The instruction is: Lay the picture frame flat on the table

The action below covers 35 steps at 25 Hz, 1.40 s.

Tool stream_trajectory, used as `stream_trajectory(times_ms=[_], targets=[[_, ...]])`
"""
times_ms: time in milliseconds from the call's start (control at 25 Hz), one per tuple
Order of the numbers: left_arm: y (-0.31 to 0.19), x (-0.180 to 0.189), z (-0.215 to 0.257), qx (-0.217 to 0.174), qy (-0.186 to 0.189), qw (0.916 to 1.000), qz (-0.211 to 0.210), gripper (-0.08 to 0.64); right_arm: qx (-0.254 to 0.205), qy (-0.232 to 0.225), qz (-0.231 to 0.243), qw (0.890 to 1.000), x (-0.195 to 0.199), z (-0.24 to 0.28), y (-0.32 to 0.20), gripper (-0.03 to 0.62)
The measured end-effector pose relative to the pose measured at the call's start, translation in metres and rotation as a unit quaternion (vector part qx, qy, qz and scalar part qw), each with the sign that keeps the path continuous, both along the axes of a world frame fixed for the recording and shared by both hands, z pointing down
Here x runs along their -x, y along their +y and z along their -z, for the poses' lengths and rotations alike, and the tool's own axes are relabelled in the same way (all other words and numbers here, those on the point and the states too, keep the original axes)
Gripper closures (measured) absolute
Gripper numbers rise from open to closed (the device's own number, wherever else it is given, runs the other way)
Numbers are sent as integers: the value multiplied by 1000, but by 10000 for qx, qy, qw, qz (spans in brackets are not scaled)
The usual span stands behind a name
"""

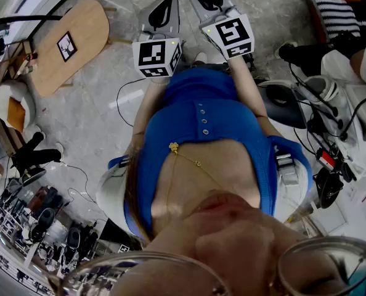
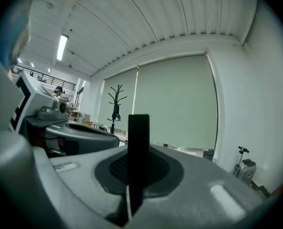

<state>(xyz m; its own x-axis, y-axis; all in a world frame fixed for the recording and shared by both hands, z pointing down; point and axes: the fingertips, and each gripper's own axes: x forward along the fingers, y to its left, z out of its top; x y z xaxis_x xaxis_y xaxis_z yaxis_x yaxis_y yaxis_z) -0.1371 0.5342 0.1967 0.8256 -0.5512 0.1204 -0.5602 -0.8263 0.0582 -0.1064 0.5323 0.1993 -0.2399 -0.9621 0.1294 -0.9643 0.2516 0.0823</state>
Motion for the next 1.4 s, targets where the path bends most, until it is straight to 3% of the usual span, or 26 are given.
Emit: stream_trajectory(times_ms=[240, 520, 880, 1400], targets=[[21, 33, -8, -4, 14, 10000, -34, 560, -29, -69, 13, 10000, 32, -10, 22, 581], [0, 2, -5, 138, -41, 9999, -45, 560, 113, -163, 59, 9998, 3, -7, -1, 581], [-3, -1, -8, 293, -79, 9994, -147, 560, 198, -157, -29, 9997, 1, -9, -4, 581], [-86, -19, -25, 487, 7, 9984, -300, 560, 389, -95, -198, 9990, -19, -24, -79, 581]])
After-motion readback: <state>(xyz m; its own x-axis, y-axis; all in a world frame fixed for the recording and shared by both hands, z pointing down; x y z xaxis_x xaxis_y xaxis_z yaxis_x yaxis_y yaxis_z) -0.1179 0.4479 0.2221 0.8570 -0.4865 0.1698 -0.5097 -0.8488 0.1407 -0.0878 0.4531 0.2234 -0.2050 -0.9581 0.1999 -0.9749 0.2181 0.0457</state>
